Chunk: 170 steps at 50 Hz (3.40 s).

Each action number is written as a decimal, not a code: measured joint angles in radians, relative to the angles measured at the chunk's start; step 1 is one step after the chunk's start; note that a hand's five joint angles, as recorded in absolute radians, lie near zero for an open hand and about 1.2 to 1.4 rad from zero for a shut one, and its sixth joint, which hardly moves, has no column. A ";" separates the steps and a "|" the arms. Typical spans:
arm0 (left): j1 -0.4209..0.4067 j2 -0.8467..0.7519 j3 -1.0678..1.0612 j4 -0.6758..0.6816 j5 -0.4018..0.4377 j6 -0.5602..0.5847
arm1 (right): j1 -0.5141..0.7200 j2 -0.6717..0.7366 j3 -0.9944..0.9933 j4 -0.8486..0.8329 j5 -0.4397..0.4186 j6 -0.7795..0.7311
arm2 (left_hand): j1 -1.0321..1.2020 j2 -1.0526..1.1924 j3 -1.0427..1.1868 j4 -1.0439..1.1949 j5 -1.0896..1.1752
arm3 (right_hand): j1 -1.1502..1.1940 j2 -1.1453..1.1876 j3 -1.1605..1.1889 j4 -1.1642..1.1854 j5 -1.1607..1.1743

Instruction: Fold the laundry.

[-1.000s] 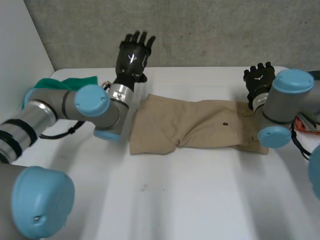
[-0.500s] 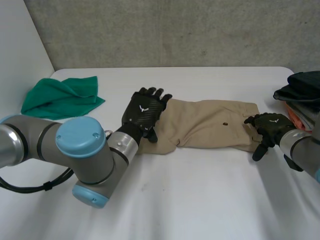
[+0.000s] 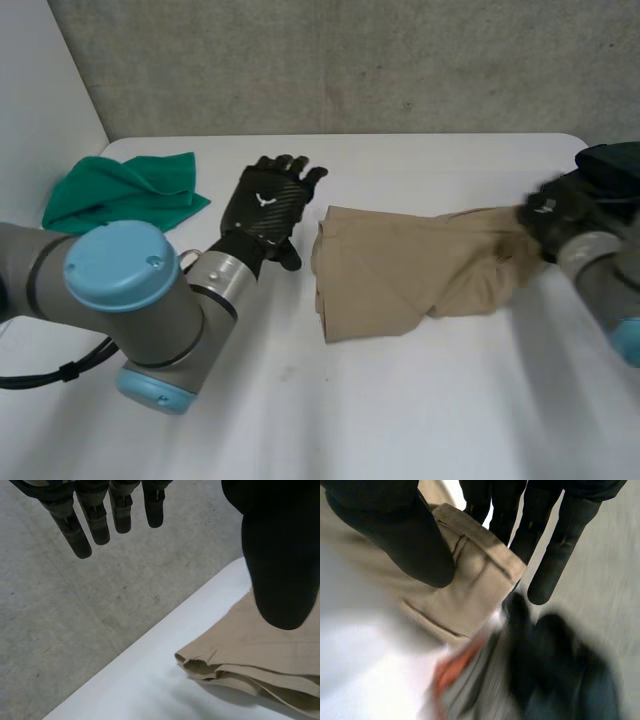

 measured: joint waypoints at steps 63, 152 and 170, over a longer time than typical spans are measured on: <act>-0.102 -0.494 0.746 -0.628 -0.166 -0.108 | 0.080 0.563 -0.919 0.739 -0.340 0.837 | 0.163 0.138 0.130 0.144 0.109 | -0.691 -0.956 -0.972 -0.989 -0.955; -0.040 0.184 0.426 -0.473 0.497 -0.304 | -0.043 0.057 -0.514 -0.165 -0.116 0.896 | 0.050 0.043 0.037 0.037 0.013 | 0.033 -0.025 -0.036 0.002 -0.052; -0.047 0.167 0.394 -0.463 0.497 -0.346 | -0.553 0.360 -0.802 0.057 -0.476 0.908 | 0.051 0.043 0.037 0.037 0.013 | 0.033 -0.015 -0.029 0.006 -0.033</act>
